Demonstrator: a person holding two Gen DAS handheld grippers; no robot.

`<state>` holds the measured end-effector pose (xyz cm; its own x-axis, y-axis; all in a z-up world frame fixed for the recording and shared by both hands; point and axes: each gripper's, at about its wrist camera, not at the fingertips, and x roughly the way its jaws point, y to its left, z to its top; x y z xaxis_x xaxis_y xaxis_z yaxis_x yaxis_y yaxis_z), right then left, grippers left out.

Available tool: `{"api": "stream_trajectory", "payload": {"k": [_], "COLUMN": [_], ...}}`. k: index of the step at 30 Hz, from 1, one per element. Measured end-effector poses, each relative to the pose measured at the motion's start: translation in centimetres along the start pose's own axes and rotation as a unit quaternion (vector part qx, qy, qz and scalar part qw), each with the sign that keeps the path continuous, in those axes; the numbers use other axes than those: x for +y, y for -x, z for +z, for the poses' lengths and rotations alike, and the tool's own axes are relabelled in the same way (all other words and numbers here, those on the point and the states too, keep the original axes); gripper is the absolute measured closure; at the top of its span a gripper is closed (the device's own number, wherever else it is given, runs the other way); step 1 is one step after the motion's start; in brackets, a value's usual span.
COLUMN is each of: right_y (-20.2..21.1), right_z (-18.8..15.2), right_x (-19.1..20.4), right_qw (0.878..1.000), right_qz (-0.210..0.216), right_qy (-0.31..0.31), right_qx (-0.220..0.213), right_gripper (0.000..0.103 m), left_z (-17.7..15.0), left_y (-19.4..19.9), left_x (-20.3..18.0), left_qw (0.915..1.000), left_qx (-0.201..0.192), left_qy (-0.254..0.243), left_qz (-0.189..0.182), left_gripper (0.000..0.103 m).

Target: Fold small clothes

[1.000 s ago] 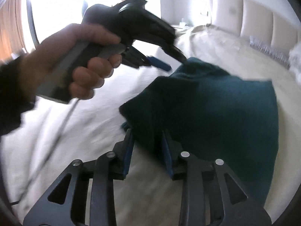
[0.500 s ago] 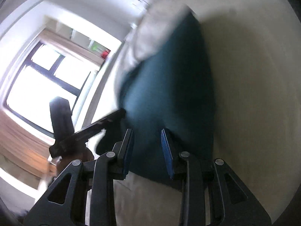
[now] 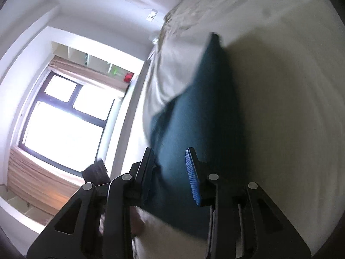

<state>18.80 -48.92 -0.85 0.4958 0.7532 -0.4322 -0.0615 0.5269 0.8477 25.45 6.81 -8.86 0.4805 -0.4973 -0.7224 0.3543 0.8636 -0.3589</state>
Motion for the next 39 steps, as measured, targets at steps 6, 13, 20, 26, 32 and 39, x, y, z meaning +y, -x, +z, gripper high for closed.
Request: {"api": "stream_trajectory", "payload": {"k": [6, 13, 20, 26, 32, 39], "right_y": [-4.3, -3.7, -6.6, -6.4, 1.9, 4.3], "right_z": [5.1, 6.4, 6.4, 6.2, 3.6, 0.2], "right_x": [-5.5, -4.3, -1.5, -2.2, -4.9, -6.1], "right_qw": [0.996, 0.995, 0.995, 0.994, 0.991, 0.995], "right_qz": [-0.019, -0.086, -0.094, -0.098, -0.094, -0.095], "right_qy": [-0.087, -0.038, 0.015, 0.021, -0.051, -0.034], "right_qx": [-0.028, -0.036, -0.005, -0.037, -0.085, -0.014], "right_gripper": [0.082, 0.081, 0.049, 0.049, 0.036, 0.029], "left_z": [-0.1, -0.2, -0.3, -0.5, -1.0, -1.2], "left_y": [-0.4, -0.5, -0.6, -0.5, 1.9, 4.8], "left_x": [1.0, 1.7, 1.8, 2.2, 3.4, 4.3], "left_qw": [0.9996, 0.9987, 0.9984, 0.9978, 0.9929, 0.9895], "left_qx": [0.000, -0.004, -0.007, -0.011, -0.029, -0.038], "left_qy": [0.022, 0.041, 0.049, 0.052, 0.093, 0.139], "left_qz": [-0.016, -0.029, -0.029, -0.039, -0.068, -0.013], "left_gripper": [0.083, 0.084, 0.085, 0.085, 0.084, 0.026]}}
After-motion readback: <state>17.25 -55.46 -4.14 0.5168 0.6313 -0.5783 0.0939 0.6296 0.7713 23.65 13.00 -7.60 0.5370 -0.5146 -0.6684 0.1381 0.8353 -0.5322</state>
